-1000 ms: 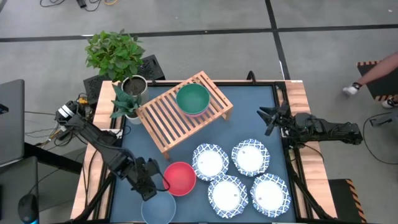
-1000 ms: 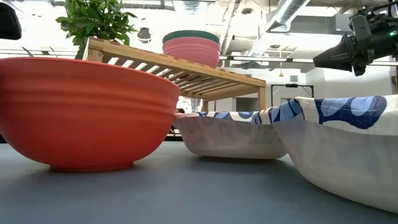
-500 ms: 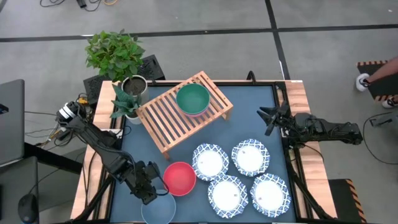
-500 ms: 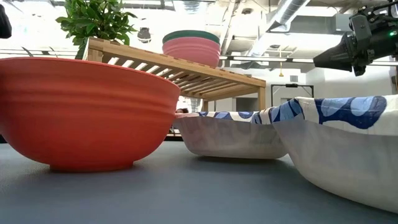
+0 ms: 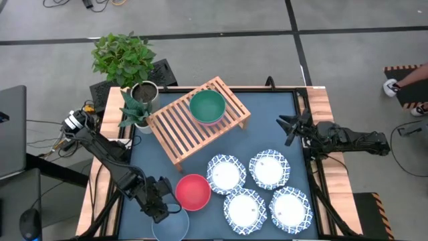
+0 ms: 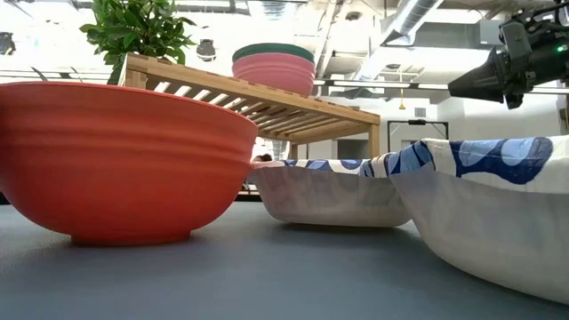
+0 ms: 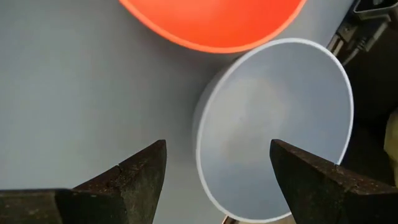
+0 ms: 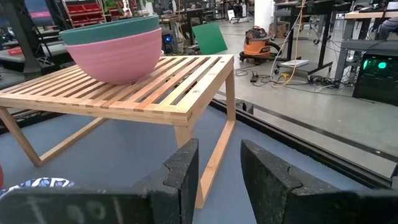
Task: Place and stack bowls onto a shelf
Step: Stack the blue bowl on top of the green bowl on the shelf
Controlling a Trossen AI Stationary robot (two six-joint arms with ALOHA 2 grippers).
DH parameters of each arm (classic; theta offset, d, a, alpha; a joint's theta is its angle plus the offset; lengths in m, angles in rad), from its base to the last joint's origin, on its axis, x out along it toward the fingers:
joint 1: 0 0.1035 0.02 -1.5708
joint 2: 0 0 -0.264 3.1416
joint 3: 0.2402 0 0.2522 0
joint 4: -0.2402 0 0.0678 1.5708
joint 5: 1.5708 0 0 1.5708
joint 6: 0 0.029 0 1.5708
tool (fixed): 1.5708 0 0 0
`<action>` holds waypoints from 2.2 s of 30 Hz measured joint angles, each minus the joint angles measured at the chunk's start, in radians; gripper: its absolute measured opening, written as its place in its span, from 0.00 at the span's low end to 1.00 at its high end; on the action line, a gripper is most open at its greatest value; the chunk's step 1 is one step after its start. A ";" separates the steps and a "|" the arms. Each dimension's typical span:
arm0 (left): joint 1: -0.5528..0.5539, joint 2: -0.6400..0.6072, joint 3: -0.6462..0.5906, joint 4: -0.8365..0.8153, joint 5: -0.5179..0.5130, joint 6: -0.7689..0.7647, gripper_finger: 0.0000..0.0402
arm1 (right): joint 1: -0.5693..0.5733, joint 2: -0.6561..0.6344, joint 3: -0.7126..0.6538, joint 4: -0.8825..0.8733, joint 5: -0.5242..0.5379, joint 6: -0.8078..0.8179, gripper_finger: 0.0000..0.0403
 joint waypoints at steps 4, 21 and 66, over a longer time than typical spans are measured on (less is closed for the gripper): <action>0.000 0.000 0.000 0.011 -0.009 0.000 0.67 | 0.000 0.000 0.000 -0.002 0.000 0.000 0.36; -0.008 0.100 0.000 0.040 0.085 0.004 0.67 | 0.000 0.000 0.000 -0.022 0.000 0.001 0.36; -0.010 0.151 0.035 0.040 0.224 0.015 0.00 | 0.000 0.000 0.000 -0.023 0.000 0.000 0.36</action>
